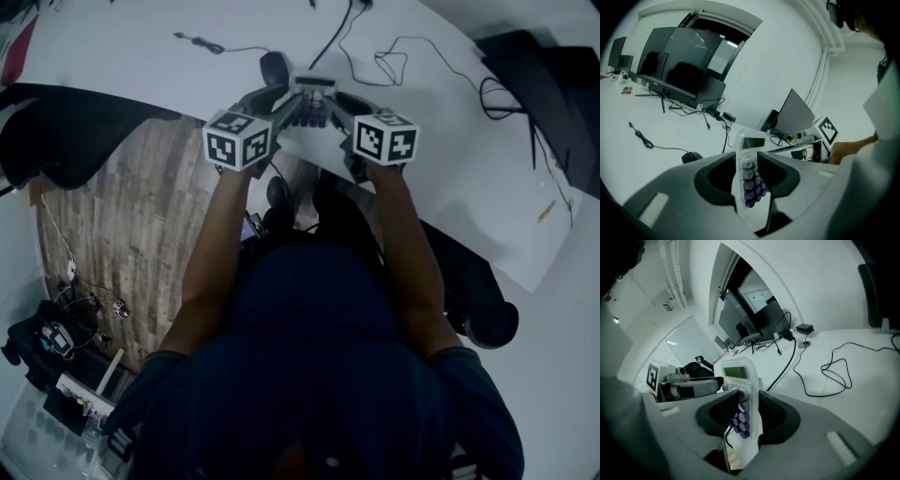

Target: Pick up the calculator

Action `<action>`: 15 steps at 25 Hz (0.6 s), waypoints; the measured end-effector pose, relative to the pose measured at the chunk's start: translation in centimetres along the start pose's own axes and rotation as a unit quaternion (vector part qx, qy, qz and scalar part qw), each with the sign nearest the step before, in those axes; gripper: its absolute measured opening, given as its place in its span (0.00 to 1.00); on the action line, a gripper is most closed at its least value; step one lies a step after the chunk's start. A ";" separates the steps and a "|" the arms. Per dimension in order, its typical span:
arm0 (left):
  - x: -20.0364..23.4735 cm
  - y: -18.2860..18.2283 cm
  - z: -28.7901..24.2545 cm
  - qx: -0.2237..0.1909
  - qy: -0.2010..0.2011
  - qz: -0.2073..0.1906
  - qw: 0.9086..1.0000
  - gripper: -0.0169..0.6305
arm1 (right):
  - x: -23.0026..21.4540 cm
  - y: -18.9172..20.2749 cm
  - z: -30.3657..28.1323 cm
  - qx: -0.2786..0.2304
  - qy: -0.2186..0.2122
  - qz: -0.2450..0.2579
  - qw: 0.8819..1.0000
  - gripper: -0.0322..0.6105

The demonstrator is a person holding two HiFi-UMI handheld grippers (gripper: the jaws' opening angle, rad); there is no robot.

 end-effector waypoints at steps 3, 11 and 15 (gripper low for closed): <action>-0.8 -1.2 1.1 -0.018 0.006 -0.014 1.000 0.23 | 1.2 -1.6 1.0 -0.019 0.003 0.020 1.000 0.27; -3.5 -4.6 4.3 -0.061 0.025 -0.061 0.996 0.23 | 4.2 -5.4 3.9 -0.069 0.014 0.067 0.995 0.27; -4.9 -6.2 6.0 -0.081 0.041 -0.089 0.992 0.23 | 5.9 -7.3 5.5 -0.095 0.021 0.092 0.991 0.27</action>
Point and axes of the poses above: the fingertips, and each gripper's own axes: z backward along the fingers, x to its left, y out of its underside, the point moved 6 cm from there along z, backward along the fingers, and after that the axes turned 11 degrees about z, right-handed, at the moved point
